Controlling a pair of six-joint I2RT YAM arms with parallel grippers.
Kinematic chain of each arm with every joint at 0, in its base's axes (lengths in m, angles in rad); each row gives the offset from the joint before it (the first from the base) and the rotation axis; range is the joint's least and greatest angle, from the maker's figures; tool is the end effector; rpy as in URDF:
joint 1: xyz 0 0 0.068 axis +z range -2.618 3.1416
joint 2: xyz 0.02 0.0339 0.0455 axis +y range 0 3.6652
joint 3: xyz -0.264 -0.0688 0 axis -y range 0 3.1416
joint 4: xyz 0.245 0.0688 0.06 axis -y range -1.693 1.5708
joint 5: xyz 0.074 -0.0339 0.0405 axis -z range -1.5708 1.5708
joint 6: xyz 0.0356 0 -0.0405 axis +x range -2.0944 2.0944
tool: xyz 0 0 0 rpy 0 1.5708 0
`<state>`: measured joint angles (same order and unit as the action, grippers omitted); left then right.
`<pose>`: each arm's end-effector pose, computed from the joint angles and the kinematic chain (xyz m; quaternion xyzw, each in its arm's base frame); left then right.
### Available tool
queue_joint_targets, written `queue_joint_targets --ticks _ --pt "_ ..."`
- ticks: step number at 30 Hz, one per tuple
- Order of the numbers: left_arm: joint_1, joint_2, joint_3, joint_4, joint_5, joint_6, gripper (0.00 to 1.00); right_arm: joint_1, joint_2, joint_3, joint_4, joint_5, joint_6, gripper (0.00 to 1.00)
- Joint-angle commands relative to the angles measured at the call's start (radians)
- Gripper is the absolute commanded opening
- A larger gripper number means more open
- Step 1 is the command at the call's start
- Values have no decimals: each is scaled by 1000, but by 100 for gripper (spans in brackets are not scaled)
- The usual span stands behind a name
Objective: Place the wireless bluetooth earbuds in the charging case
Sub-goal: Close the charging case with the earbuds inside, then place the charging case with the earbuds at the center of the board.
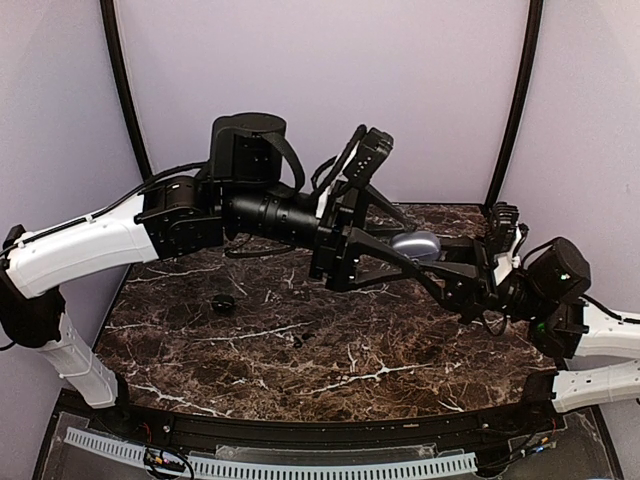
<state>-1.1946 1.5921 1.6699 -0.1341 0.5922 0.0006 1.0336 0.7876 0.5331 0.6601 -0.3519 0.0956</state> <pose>0.1169 -0.3501 0.4505 0.5568 0.4619 -0.5447 0.4242 0.0839 0.1649 0.3394 -0.3752 0.4171 0.5213 0.6430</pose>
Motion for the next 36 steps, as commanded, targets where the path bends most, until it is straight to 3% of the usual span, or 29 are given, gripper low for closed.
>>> queue_joint_targets --ticks 1,4,8,11,18,29,36 --pt "-23 -46 18 -56 63 40 71 -49 0 19 76 -7 74 0" --pt "-23 -64 15 -71 25 57 70 -61 0 16 69 -18 75 0" --pt "3 -88 20 -95 -152 44 70 -92 -4 14 40 -29 70 0" --pt "59 -68 43 -164 -141 33 66 -130 -2 13 36 -70 107 0" --pt "64 -48 33 -205 -106 89 53 -164 31 29 33 -168 175 0" --pt "66 -21 6 -167 -99 84 52 -199 95 74 -5 -188 221 0" --pt "238 -129 -170 41 -176 -156 62 -350 299 177 -261 -47 202 0"
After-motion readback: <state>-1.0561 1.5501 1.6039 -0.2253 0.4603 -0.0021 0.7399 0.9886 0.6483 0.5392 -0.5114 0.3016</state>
